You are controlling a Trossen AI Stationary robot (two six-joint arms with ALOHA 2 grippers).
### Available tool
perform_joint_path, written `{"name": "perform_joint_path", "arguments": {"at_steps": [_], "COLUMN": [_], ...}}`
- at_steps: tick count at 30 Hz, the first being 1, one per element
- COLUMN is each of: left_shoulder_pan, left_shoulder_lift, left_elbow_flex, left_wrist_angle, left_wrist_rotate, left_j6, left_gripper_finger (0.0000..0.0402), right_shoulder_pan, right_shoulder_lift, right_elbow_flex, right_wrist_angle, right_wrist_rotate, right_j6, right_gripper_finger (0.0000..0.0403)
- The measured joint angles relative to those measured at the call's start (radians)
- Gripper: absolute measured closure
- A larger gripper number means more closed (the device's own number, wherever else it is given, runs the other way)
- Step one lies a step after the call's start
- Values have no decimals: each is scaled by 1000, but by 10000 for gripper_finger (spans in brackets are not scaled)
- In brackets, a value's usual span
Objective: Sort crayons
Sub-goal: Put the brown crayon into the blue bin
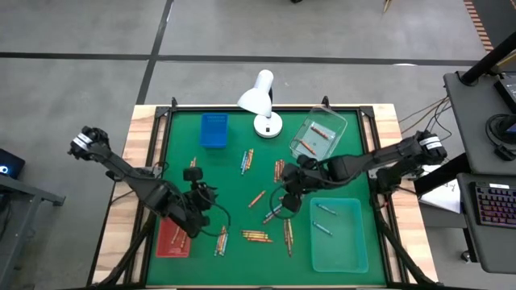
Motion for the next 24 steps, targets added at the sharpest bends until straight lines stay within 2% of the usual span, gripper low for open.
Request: {"name": "perform_joint_path", "arguments": {"at_steps": [5,11,14,19,24], "left_shoulder_pan": [43,114,162,255,341], "left_shoulder_lift": [-133,-234,-253,-255,-240], "left_elbow_flex": [-127,-251,-282,-296,-296], "left_wrist_angle": [178,468,576,678,740], "left_wrist_rotate": [0,0,11,132,176], "left_j6": [60,247,326,451,502], "left_gripper_finger": [326,326,326,326,326], "right_shoulder_pan": [-38,-79,-86,-95,-129], "right_shoulder_lift": [0,18,29,40,56], "right_elbow_flex": [0,0,0,0,0], "right_wrist_angle": [-1,-11,-14,-18,-19], "right_wrist_rotate": [-51,-93,-95,-97,-107], "right_j6": [-40,-78,-163,-280,-310], "right_gripper_finger": [346,346,346,346,346]}}
